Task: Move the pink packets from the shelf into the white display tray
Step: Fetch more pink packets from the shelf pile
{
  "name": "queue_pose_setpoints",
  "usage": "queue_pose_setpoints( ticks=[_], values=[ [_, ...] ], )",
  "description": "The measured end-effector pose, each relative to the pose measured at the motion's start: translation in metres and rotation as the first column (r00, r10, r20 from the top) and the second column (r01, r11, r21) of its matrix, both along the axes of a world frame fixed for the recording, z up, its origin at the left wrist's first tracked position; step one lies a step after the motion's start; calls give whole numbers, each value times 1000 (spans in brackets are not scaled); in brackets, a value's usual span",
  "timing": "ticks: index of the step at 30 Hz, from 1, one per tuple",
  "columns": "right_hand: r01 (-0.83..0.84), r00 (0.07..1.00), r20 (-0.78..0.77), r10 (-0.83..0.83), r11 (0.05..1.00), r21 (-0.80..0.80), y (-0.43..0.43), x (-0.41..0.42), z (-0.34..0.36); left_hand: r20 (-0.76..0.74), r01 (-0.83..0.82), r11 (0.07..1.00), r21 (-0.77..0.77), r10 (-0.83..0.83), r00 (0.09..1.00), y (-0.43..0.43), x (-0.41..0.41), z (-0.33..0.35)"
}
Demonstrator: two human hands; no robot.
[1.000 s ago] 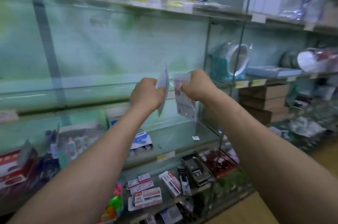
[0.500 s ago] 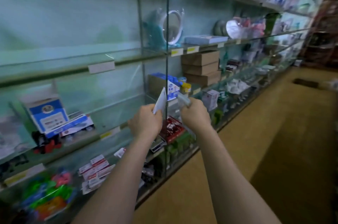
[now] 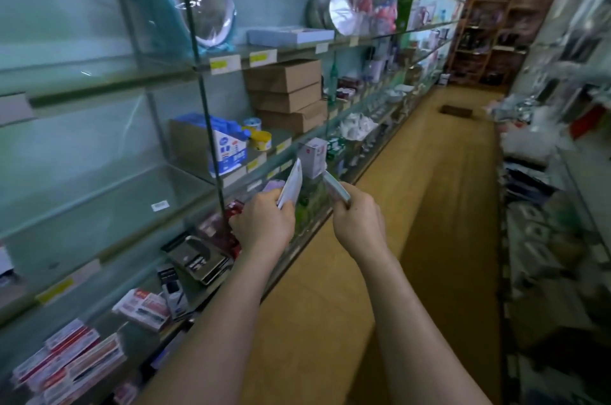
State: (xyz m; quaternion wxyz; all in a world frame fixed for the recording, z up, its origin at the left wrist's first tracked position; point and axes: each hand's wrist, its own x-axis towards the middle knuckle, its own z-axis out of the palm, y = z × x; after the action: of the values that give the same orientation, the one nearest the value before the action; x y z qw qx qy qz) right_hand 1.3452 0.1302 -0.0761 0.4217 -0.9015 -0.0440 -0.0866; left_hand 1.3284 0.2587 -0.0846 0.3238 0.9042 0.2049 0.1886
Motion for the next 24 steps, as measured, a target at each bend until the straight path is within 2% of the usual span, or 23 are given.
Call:
queue_pose_setpoints(
  ticks=[9, 13, 24],
  values=[
    [129, 992, 15, -129, 992, 18, -22, 90, 20, 16, 141, 990, -18, -141, 990, -20, 111, 15],
    [170, 986, -2, -170, 985, 32, -28, 124, 18, 14, 175, 983, -62, -174, 985, -28, 150, 14],
    [231, 971, -66, -229, 973, 17, -62, 195, -2, -35, 206, 978, -32, -207, 978, -60, 221, 5]
  ],
)
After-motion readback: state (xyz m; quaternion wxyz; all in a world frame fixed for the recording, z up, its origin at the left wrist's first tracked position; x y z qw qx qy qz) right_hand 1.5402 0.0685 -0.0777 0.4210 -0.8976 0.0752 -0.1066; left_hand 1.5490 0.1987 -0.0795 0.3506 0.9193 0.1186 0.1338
